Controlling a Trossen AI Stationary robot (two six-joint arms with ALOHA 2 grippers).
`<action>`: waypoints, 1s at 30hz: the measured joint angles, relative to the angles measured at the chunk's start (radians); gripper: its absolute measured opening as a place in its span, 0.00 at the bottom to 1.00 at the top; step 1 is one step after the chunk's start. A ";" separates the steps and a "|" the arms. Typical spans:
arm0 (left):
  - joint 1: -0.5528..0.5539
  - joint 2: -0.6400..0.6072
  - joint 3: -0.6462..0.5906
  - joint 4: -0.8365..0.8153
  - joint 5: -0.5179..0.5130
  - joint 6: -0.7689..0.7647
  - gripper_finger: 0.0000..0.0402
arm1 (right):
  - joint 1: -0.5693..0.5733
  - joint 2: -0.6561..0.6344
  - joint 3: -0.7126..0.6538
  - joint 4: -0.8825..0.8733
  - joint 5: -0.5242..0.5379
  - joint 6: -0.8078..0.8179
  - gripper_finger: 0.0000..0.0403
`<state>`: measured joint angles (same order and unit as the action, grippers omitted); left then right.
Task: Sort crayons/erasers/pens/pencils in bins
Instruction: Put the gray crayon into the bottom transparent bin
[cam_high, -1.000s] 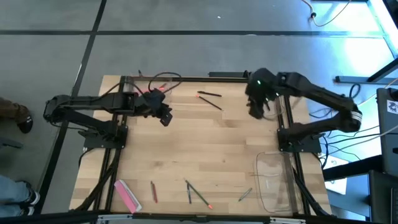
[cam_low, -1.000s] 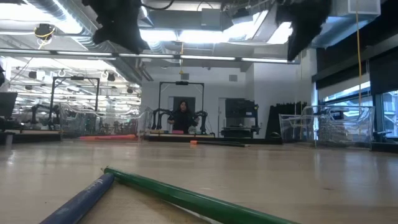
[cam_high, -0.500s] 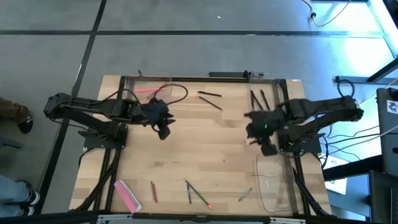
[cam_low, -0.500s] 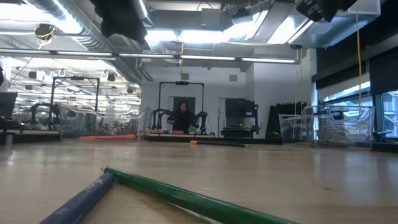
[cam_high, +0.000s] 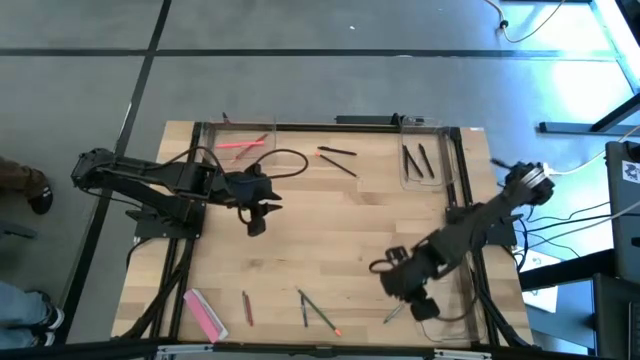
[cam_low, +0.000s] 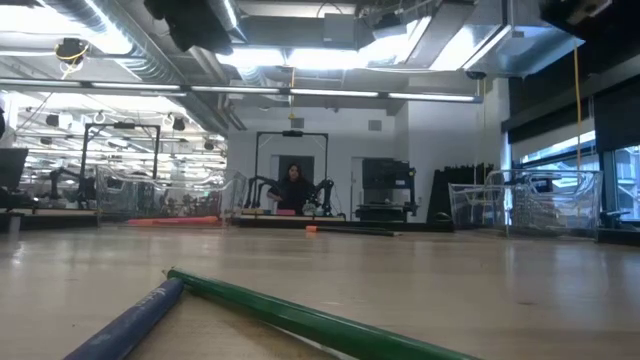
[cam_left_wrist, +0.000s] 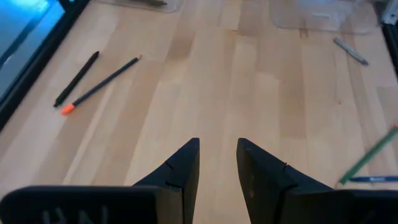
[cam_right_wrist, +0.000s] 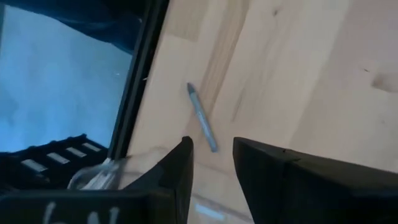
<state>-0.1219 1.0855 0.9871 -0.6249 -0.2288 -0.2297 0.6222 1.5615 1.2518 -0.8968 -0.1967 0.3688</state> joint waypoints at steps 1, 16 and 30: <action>0.000 0.000 0.000 0.000 0.013 0.008 0.25 | 0.011 0.018 0.000 0.017 0.012 0.005 0.29; 0.000 0.000 0.000 0.001 0.093 0.076 0.25 | 0.111 0.249 0.000 0.166 0.072 0.072 0.29; 0.000 0.000 -0.001 0.013 0.093 0.076 0.25 | 0.155 0.394 0.000 0.162 0.115 0.015 0.29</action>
<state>-0.1215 1.0855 0.9863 -0.6121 -0.1356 -0.1540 0.7773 1.9555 1.2518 -0.7344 -0.0820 0.3841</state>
